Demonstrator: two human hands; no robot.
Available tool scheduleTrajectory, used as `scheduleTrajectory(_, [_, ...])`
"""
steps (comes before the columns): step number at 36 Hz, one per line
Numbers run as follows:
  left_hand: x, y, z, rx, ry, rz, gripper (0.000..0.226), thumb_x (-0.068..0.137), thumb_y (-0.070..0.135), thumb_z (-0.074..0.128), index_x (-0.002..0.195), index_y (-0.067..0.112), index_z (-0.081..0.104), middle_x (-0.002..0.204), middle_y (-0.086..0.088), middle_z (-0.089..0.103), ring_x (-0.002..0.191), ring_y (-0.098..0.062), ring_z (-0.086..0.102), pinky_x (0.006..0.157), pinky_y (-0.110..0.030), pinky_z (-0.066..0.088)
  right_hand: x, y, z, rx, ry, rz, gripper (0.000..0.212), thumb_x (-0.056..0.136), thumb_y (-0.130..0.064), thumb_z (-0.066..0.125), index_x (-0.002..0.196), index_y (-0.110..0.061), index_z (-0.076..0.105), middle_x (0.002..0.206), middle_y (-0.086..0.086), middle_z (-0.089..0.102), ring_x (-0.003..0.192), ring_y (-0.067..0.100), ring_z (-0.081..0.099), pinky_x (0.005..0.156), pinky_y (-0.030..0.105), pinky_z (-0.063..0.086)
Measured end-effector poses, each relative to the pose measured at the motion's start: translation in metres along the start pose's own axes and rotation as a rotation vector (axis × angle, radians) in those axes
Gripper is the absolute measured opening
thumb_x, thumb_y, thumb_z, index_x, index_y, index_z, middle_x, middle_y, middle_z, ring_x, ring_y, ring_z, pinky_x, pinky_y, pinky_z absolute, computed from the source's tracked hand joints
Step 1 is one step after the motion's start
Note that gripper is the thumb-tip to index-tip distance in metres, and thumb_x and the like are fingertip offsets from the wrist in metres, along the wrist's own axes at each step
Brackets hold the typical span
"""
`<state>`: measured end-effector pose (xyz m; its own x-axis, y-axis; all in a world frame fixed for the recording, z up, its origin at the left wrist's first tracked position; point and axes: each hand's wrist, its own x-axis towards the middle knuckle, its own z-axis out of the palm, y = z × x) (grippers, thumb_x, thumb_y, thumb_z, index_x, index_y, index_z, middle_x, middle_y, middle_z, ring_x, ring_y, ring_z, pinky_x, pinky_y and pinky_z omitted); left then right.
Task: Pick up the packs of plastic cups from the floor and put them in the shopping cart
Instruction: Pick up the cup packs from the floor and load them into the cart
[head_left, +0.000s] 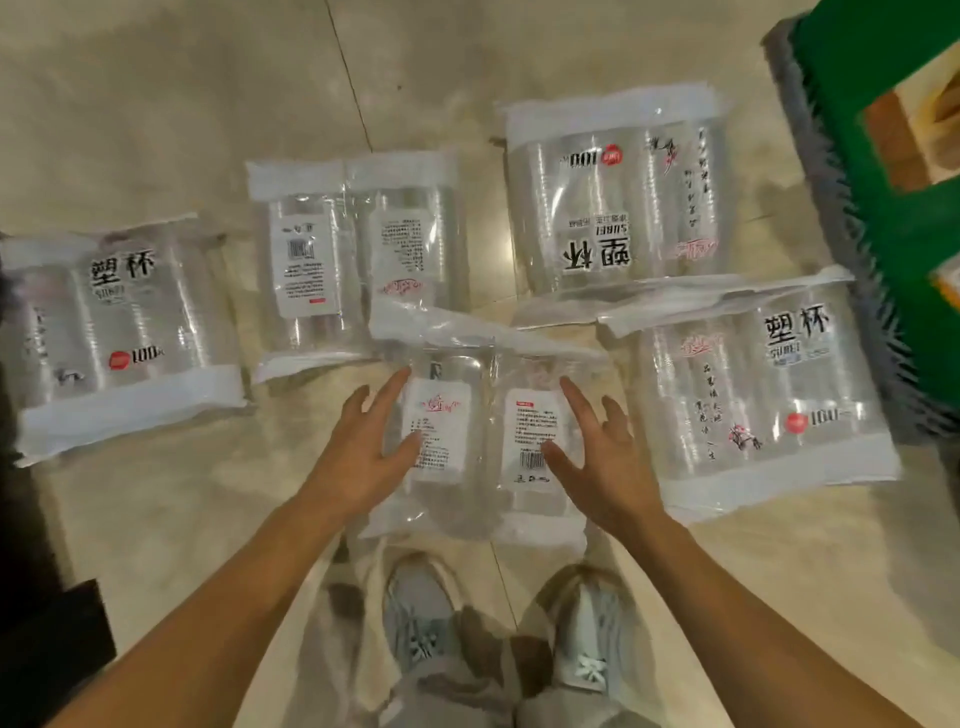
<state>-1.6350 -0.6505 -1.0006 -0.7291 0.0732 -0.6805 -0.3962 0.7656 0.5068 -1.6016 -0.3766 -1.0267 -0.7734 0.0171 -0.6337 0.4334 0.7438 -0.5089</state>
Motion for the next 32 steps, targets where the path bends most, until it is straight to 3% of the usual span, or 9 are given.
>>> scheduleTrajectory(4, [0.02, -0.031, 0.032, -0.045, -0.046, 0.062, 0.072, 0.093, 0.053, 0.049, 0.144, 0.064, -0.001, 0.163, 0.006, 0.0, 0.15, -0.012, -0.009, 0.117, -0.048, 0.018, 0.014, 0.021, 0.024, 0.115, -0.026, -0.026, 0.087, 0.094, -0.041, 0.061, 0.143, -0.065, -0.007, 0.16, 0.012, 0.017, 0.144, 0.027, 0.025, 0.107, 0.045, 0.036])
scheduleTrajectory(8, [0.017, -0.038, 0.035, -0.079, 0.061, 0.084, 0.074, 0.096, 0.034, 0.056, 0.144, 0.064, 0.008, 0.147, 0.009, 0.017, 0.131, -0.015, 0.035, 0.102, -0.031, 0.043, 0.013, 0.024, 0.021, 0.168, 0.033, -0.076, 0.087, 0.093, -0.032, 0.065, 0.147, -0.058, 0.003, 0.137, -0.004, 0.026, 0.109, 0.008, 0.041, 0.095, 0.028, 0.044])
scheduleTrajectory(11, [0.002, -0.029, 0.023, -0.068, 0.059, 0.117, 0.075, 0.097, 0.029, 0.057, 0.146, 0.061, 0.01, 0.139, 0.01, 0.021, 0.121, -0.015, 0.044, 0.099, -0.033, 0.048, 0.001, 0.012, 0.002, 0.103, 0.049, -0.085, 0.085, 0.093, -0.035, 0.065, 0.153, -0.049, 0.007, 0.147, 0.004, 0.028, 0.124, 0.017, 0.041, 0.096, 0.025, 0.036])
scheduleTrajectory(15, [-0.032, 0.006, -0.013, -0.068, 0.078, 0.12, 0.073, 0.096, 0.033, 0.057, 0.145, 0.062, 0.011, 0.135, 0.012, 0.026, 0.113, -0.016, 0.052, 0.093, -0.035, 0.053, -0.032, -0.018, -0.044, 0.127, 0.08, -0.146, 0.077, 0.091, -0.057, 0.055, 0.151, -0.054, 0.006, 0.16, 0.005, 0.023, 0.15, 0.02, 0.014, 0.115, 0.046, 0.027])
scheduleTrajectory(19, [-0.083, 0.066, -0.067, -0.092, 0.092, 0.17, 0.071, 0.096, 0.037, 0.055, 0.144, 0.064, 0.01, 0.137, 0.011, 0.027, 0.122, -0.008, 0.043, 0.086, -0.011, 0.043, -0.079, -0.064, -0.114, 0.169, 0.107, -0.198, 0.073, 0.093, -0.055, 0.054, 0.15, -0.056, 0.008, 0.162, 0.002, 0.019, 0.152, 0.017, 0.007, 0.118, 0.052, 0.025])
scheduleTrajectory(21, [-0.112, 0.099, -0.098, -0.091, 0.091, 0.196, 0.069, 0.095, 0.042, 0.053, 0.143, 0.065, 0.01, 0.141, 0.011, 0.028, 0.125, -0.013, 0.044, 0.092, -0.021, 0.045, -0.106, -0.092, -0.154, 0.164, 0.132, -0.217, 0.073, 0.094, -0.055, 0.054, 0.149, -0.059, 0.007, 0.161, -0.001, 0.02, 0.152, 0.014, 0.005, 0.118, 0.05, 0.025])
scheduleTrajectory(24, [-0.159, 0.156, -0.151, -0.077, 0.106, 0.237, 0.07, 0.091, 0.05, 0.054, 0.144, 0.064, 0.01, 0.151, 0.011, 0.028, 0.135, -0.024, 0.04, 0.103, -0.052, 0.044, -0.149, -0.135, -0.221, 0.149, 0.172, -0.246, 0.073, 0.093, -0.057, 0.054, 0.149, -0.059, 0.008, 0.159, -0.007, 0.024, 0.151, 0.013, 0.01, 0.117, 0.048, 0.027])
scheduleTrajectory(28, [-0.233, 0.247, -0.227, -0.098, 0.184, 0.345, 0.068, 0.091, 0.049, 0.055, 0.145, 0.062, 0.014, 0.151, 0.022, 0.031, 0.141, -0.015, 0.032, 0.099, -0.046, 0.049, -0.21, -0.196, -0.32, 0.129, 0.247, -0.312, 0.073, 0.091, -0.059, 0.055, 0.152, -0.052, 0.015, 0.156, -0.013, 0.03, 0.147, 0.009, 0.021, 0.118, 0.043, 0.029])
scheduleTrajectory(32, [-0.305, 0.338, -0.298, -0.106, 0.261, 0.427, 0.066, 0.092, 0.05, 0.055, 0.145, 0.06, 0.019, 0.143, 0.036, 0.031, 0.14, -0.002, 0.03, 0.108, -0.047, 0.041, -0.283, -0.258, -0.421, 0.152, 0.334, -0.352, 0.07, 0.093, -0.052, 0.057, 0.153, -0.045, 0.022, 0.147, -0.016, 0.037, 0.131, -0.007, 0.026, 0.109, 0.022, 0.024])
